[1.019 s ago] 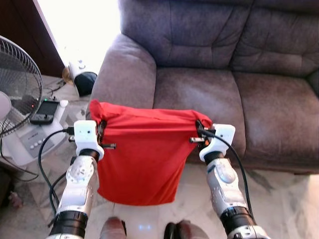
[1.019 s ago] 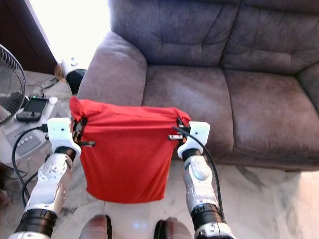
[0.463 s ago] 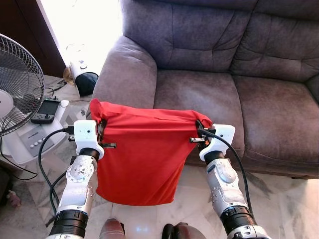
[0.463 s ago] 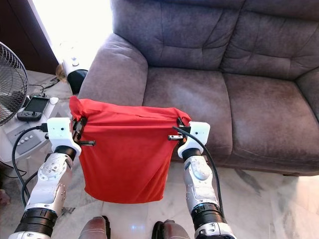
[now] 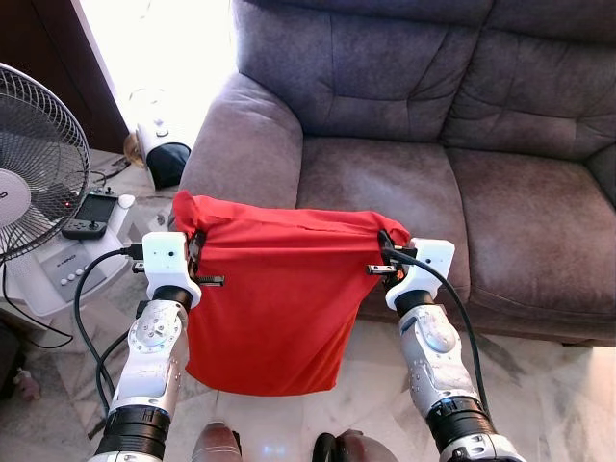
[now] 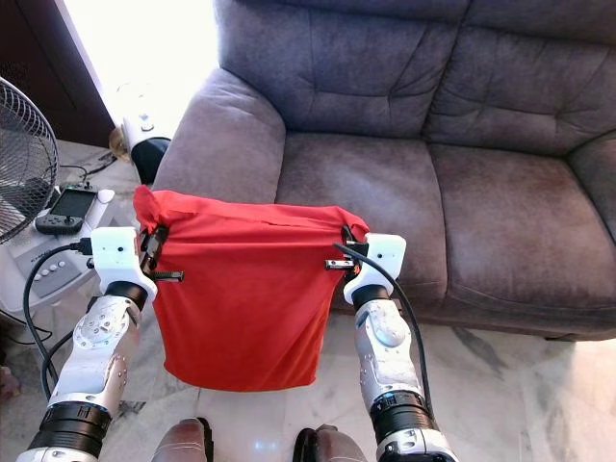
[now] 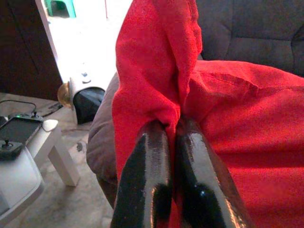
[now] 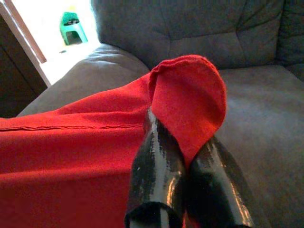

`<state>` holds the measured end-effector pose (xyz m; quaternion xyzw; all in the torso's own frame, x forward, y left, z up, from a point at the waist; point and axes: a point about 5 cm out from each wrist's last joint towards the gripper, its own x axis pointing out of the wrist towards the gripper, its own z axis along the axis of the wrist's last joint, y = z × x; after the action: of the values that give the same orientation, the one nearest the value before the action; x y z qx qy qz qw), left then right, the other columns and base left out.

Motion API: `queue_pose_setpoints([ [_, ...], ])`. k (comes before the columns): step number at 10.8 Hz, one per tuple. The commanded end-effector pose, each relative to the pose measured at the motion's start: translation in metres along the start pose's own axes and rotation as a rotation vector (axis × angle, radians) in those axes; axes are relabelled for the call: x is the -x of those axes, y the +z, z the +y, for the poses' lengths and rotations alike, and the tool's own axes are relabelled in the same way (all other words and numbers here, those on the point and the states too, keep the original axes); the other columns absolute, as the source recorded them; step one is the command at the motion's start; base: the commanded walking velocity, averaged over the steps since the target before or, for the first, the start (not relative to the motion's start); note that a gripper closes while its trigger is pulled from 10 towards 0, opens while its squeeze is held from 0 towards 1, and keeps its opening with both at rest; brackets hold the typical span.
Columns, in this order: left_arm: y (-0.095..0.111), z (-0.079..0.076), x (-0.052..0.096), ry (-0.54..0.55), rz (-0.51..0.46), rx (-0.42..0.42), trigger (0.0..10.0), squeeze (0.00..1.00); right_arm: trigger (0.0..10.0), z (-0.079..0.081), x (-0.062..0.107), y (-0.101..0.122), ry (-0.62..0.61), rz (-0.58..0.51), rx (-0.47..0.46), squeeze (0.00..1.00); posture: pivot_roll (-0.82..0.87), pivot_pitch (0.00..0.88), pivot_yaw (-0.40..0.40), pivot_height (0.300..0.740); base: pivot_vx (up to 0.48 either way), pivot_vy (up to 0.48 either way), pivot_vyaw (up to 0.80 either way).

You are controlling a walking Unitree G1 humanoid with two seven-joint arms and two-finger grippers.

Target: Move the pillow to the sofa from floor

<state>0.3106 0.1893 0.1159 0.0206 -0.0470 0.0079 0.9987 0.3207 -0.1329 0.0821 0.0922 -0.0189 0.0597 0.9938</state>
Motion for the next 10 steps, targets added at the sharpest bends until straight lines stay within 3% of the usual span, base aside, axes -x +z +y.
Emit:
queue_pose_setpoints([
  [1, 0.017, 0.015, 0.004, 0.031, -0.103, -0.047, 10.0, 0.0, 10.0, -0.018, 0.003, 0.024, -0.074, -0.128, 0.029, 0.0, 0.16, 0.08, -0.095, 0.74, 0.0, 0.0, 0.0],
  [4, 0.016, 0.006, -0.003, 0.012, -0.104, -0.034, 10.0, 0.0, 10.0, -0.021, 0.005, 0.024, -0.075, -0.12, 0.055, 0.0, 0.16, 0.033, -0.101, 0.74, 0.0, 0.0, 0.0],
  [6, 0.019, -0.007, -0.009, -0.039, -0.117, -0.036, 10.0, 0.0, 10.0, -0.02, 0.001, 0.031, -0.084, -0.141, 0.071, 0.0, 0.15, 0.013, -0.088, 0.74, 0.0, 0.0, 0.0],
  [7, 0.023, -0.021, -0.01, -0.089, -0.133, -0.023, 10.0, 0.0, 10.0, -0.021, 0.005, 0.035, -0.095, -0.162, 0.104, 0.0, 0.18, 0.007, -0.086, 0.74, 0.0, 0.0, 0.0],
  [9, 0.029, -0.043, 0.001, -0.178, -0.167, -0.026, 10.0, 0.0, 10.0, -0.029, 0.032, 0.032, -0.138, -0.165, 0.169, 0.0, 0.18, 0.0, -0.079, 0.74, 0.0, 0.0, 0.0],
  [10, 0.025, -0.037, 0.009, -0.154, -0.163, -0.044, 10.0, 0.0, 10.0, -0.03, 0.045, 0.035, -0.138, -0.177, 0.224, 0.0, 0.17, 0.0, -0.076, 0.74, 0.0, 0.0, 0.0],
])
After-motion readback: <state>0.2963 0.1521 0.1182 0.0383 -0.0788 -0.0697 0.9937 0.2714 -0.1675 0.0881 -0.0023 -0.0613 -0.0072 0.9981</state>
